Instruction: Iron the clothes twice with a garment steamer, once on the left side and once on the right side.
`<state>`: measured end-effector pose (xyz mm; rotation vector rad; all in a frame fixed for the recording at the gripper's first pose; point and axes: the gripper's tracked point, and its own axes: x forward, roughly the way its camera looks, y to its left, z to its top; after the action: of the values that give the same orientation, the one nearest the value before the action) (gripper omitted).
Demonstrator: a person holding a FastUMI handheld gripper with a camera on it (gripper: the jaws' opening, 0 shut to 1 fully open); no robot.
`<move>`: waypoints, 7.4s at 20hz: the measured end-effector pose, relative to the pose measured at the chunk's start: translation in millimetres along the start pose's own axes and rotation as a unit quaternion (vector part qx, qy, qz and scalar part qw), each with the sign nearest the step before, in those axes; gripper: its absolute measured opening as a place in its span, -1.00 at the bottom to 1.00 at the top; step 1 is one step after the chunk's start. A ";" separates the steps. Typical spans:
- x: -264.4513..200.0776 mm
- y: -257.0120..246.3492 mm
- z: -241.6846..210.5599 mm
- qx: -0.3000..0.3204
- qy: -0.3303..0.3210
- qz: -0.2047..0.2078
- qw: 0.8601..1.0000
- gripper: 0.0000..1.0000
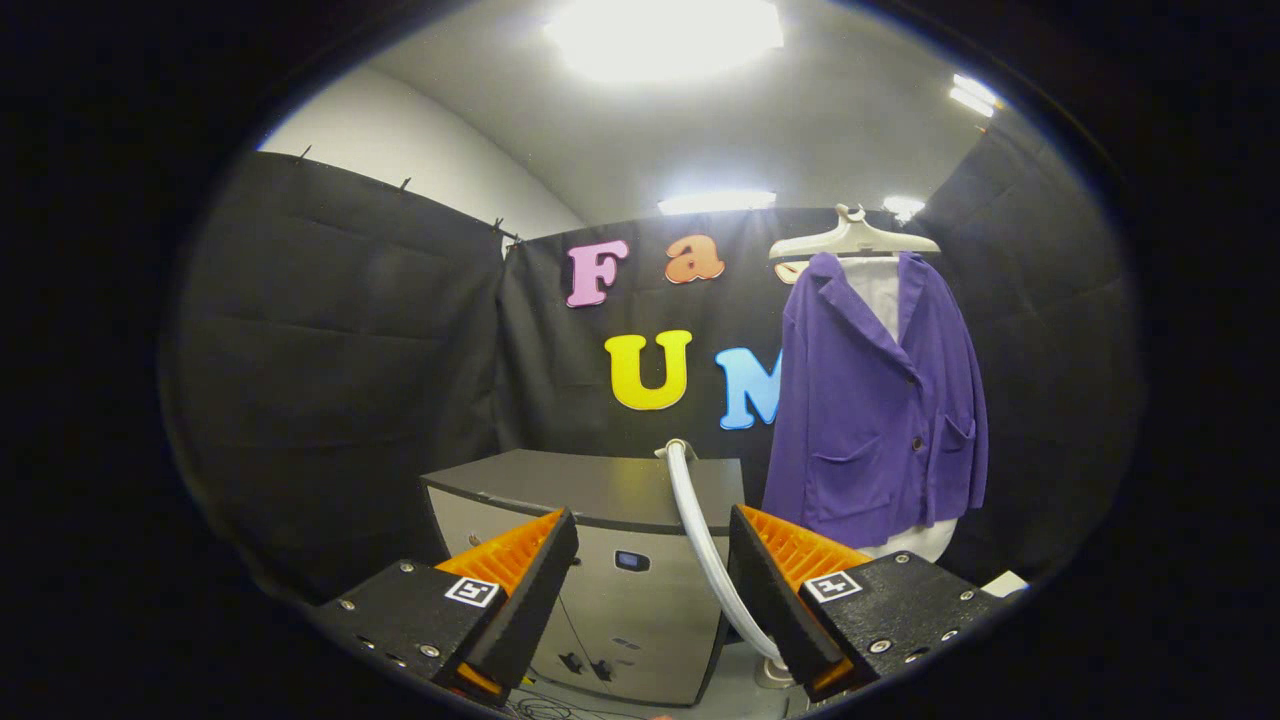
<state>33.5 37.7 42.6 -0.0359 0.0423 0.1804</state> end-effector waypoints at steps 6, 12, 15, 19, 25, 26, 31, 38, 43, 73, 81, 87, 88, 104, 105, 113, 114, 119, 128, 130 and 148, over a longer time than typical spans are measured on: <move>43.9 13.8 49.6 -0.001 -0.017 0.041 0.999 0.89; 104.7 10.1 91.1 0.011 -0.014 0.058 0.998 0.88; 141.9 5.2 102.8 0.014 0.008 0.060 0.998 0.88; 189.7 -3.1 110.9 0.027 0.050 0.067 0.996 0.89; 255.8 -14.4 115.3 0.086 0.115 0.080 0.986 0.89; 265.7 -18.2 112.9 0.091 0.126 0.081 0.984 0.88; 319.9 -32.7 87.4 0.108 0.206 0.082 0.969 0.91; 378.7 -43.1 31.2 0.122 0.313 0.082 0.938 0.91; 419.2 -55.8 -11.1 0.152 0.367 0.066 0.915 0.90; 415.4 -49.6 -86.3 0.257 0.417 0.094 0.867 -0.32; 321.3 -66.6 -38.0 0.215 0.329 0.084 0.916 -0.38; 232.3 -79.5 -6.2 0.201 0.271 0.080 0.938 -0.38; 217.1 -80.0 -5.9 0.196 0.268 0.081 0.940 -0.37; -1.0 -83.1 -50.1 0.171 0.240 0.050 0.954 -0.38; -12.4 -82.5 -53.5 0.167 0.244 0.049 0.954 -0.38; -61.7 -88.7 -46.4 0.169 0.232 0.045 0.957 -0.37; -61.0 -92.7 -36.7 0.170 0.225 0.045 0.958 -0.37; -38.2 -118.2 14.8 0.170 0.185 0.047 0.967 -0.38; 25.8 -172.2 103.8 0.170 0.110 0.040 0.979 -0.38; 46.2 -187.1 116.9 0.174 0.096 0.033 0.980 -0.38; 201.4 -302.2 14.9 0.223 0.203 -0.046 0.952 -0.38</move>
<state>286.5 -222.8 57.9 0.3765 0.4907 0.0634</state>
